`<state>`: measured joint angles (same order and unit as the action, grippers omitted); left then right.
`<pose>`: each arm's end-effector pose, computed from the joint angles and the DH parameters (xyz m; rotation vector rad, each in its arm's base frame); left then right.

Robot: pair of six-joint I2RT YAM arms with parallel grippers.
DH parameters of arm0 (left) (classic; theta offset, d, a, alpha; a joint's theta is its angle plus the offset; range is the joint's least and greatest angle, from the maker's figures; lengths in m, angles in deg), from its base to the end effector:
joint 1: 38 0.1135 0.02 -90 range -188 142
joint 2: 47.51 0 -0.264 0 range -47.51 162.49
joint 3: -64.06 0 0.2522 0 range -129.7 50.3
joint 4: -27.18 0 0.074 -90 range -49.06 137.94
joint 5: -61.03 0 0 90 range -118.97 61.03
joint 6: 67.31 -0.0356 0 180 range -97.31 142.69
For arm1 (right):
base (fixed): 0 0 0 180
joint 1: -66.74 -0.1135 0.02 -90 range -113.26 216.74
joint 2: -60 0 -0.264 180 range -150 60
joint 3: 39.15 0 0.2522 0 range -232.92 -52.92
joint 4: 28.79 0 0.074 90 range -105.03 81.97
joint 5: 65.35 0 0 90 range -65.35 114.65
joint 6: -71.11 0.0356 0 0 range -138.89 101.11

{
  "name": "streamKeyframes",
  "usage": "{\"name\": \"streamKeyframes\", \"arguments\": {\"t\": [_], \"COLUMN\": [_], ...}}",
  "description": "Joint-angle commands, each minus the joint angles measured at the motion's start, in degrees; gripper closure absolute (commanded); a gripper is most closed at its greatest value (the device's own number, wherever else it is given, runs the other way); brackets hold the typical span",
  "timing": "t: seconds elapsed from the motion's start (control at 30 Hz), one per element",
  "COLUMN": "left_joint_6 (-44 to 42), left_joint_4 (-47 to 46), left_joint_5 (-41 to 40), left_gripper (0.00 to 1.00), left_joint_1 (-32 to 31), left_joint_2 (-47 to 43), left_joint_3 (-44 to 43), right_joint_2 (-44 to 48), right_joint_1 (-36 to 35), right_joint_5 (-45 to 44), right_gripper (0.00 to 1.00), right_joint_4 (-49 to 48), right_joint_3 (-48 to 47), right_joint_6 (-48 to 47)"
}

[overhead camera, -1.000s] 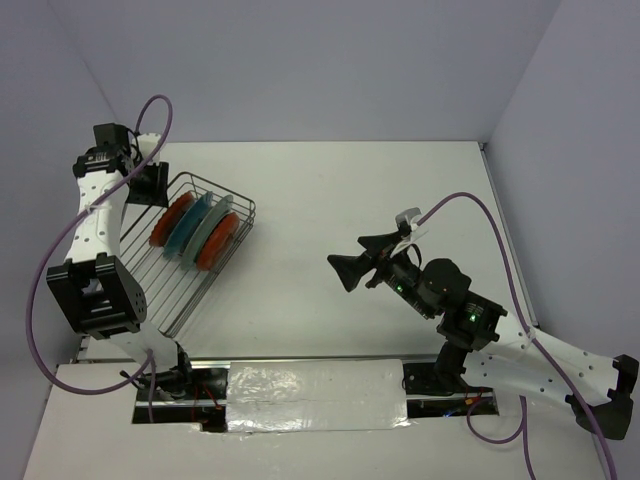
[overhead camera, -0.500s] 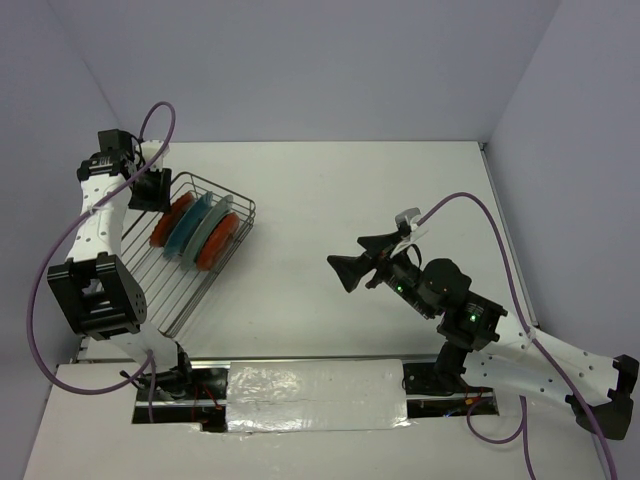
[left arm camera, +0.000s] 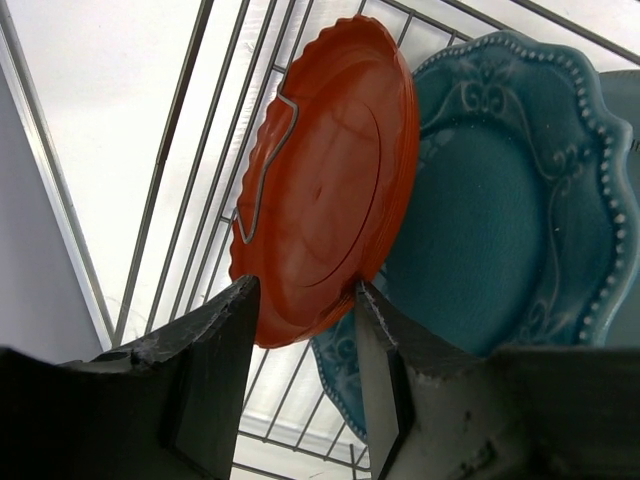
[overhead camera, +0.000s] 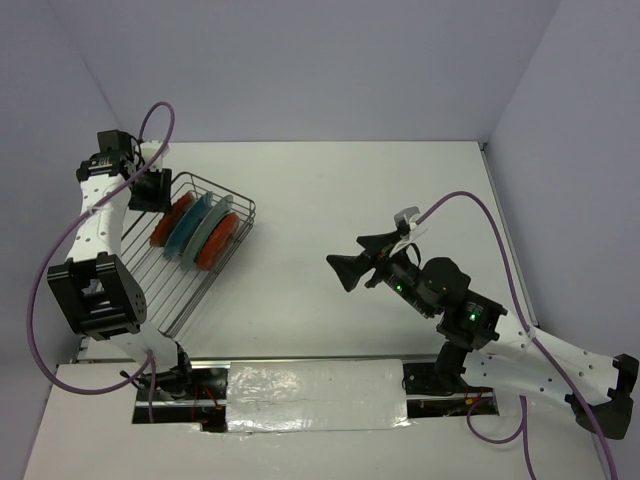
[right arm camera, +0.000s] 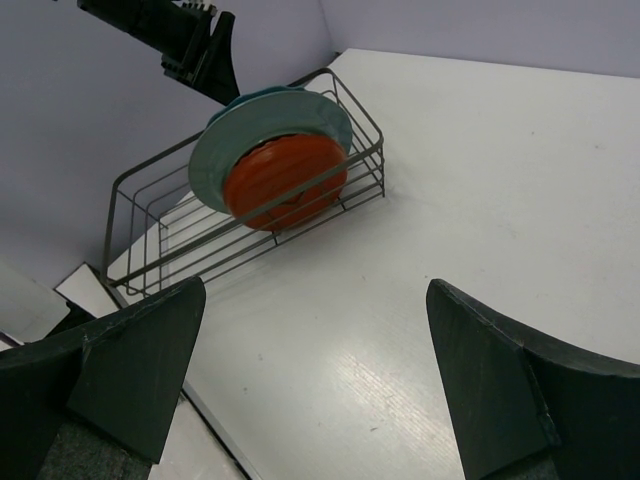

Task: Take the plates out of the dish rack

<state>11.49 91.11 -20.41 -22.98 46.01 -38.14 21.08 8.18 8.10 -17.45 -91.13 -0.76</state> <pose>0.3373 0.0850 0.3253 -0.0250 2.5191 -0.0048 0.0965 0.1383 0.3396 -0.3248 1.5696 0.8326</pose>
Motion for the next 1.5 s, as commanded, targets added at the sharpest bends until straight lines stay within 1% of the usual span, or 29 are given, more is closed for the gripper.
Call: {"name": "streamKeyframes", "arguments": {"t": [0.0,0.2,0.47,0.67,0.83,0.93,0.97,1.0,1.07,1.13,1.17,1.23,1.27,1.3,1.47], "left_joint_6": [1.53,1.18,0.74,0.92,0.83,0.57,0.48,0.57,0.65,0.83,0.92,1.01,1.01,1.18,1.97], "left_joint_4": [1.86,2.74,0.63,-1.57,-3.5,-3.86,-3.68,-3.5,-3.41,-3.41,-3.15,-2.28,-2.01,-1.83,-0.52], "left_joint_5": [1.11,0.76,-0.73,-1.79,-1.18,-0.82,-0.65,-0.39,0.05,-0.03,-0.12,0.14,0.41,0.58,0.94], "left_gripper": [0.44,0.44,0.44,0.45,0.49,0.55,0.61,0.65,0.72,0.76,0.84,0.92,0.98,1.0,1.0], "left_joint_1": [0.35,0.27,0.35,0.35,0.35,0.35,0.35,0.35,0.35,0.35,0.35,0.35,0.35,0.35,0.27], "left_joint_2": [-2.11,-3.43,-3.78,-2.9,-3.25,-3.16,-2.9,-2.81,-2.81,-2.9,-2.81,-2.55,-2.37,-2.37,-2.11], "left_joint_3": [-2.08,-1.38,3.44,5.3,6.44,6.53,6.36,6.18,5.83,5.74,5.57,4.6,4.25,3.98,1.88], "right_joint_2": [-0.11,-0.02,-0.11,0.07,-0.54,-0.63,-0.55,-0.55,-0.37,-0.28,-0.2,-0.11,-0.02,-0.02,0.33], "right_joint_1": [0.29,0.29,0.21,0.21,0.21,0.21,0.21,0.21,0.21,0.21,0.29,0.21,0.38,0.21,0.21], "right_joint_5": [0.74,0.47,1.0,1.18,1.09,1.0,1.0,1.09,1.0,1.0,1.0,1.0,1.09,1.09,1.0], "right_gripper": [0.02,0.02,0.02,0.02,0.02,0.02,0.02,0.02,0.02,0.02,0.02,0.02,0.02,0.02,0.02], "right_joint_4": [-0.92,-0.66,-0.4,-0.49,-0.4,-0.4,-0.4,-0.4,-0.4,-0.4,-0.4,-0.31,-0.4,-0.31,-0.4], "right_joint_3": [-2.83,-3.0,-3.18,-3.09,-3.27,-3.27,-3.27,-3.27,-3.18,-3.18,-3.18,-3.18,-3.18,-3.18,-3.09], "right_joint_6": [-0.73,-0.82,-0.9,-0.9,-0.9,-0.9,-0.9,-0.82,-0.82,-0.9,-0.9,-0.82,-0.9,-0.9,-0.9]}}
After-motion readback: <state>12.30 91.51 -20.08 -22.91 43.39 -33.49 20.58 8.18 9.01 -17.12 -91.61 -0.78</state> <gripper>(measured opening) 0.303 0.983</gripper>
